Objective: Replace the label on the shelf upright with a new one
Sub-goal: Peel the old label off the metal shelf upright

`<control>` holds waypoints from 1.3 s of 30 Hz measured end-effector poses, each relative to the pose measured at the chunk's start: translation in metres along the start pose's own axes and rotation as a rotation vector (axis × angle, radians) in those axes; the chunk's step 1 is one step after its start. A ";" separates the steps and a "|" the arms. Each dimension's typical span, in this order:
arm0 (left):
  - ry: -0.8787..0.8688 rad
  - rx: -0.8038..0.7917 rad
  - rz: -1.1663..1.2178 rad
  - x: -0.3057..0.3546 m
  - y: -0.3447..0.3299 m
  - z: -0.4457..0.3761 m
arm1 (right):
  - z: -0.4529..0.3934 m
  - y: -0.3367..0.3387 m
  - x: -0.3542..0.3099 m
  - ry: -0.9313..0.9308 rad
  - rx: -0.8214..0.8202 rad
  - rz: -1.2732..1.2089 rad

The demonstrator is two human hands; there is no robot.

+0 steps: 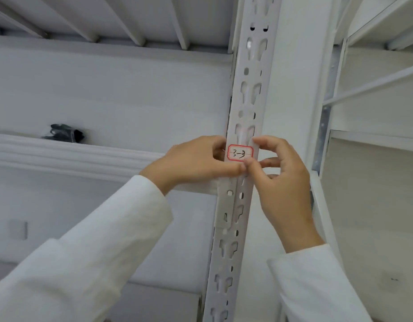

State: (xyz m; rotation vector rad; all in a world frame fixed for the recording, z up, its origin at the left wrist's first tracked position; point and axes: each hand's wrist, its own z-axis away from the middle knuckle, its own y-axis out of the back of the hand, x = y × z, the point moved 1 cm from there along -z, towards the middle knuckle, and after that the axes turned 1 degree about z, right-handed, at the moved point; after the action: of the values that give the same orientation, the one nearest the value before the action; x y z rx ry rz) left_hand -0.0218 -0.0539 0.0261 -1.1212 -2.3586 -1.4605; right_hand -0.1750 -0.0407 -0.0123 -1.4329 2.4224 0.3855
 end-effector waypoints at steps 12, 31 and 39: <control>0.013 0.101 -0.128 0.012 0.001 0.007 | 0.001 0.005 -0.010 0.002 -0.004 0.150; 0.003 0.153 -0.170 0.011 -0.002 0.009 | 0.005 0.002 -0.011 0.051 -0.013 0.229; -0.017 0.166 -0.169 0.012 -0.002 0.011 | 0.007 -0.001 -0.011 0.034 0.009 0.208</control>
State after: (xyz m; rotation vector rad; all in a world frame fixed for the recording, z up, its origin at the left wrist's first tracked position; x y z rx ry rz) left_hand -0.0289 -0.0391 0.0246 -0.9175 -2.5864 -1.2778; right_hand -0.1682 -0.0297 -0.0151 -1.1952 2.6058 0.3986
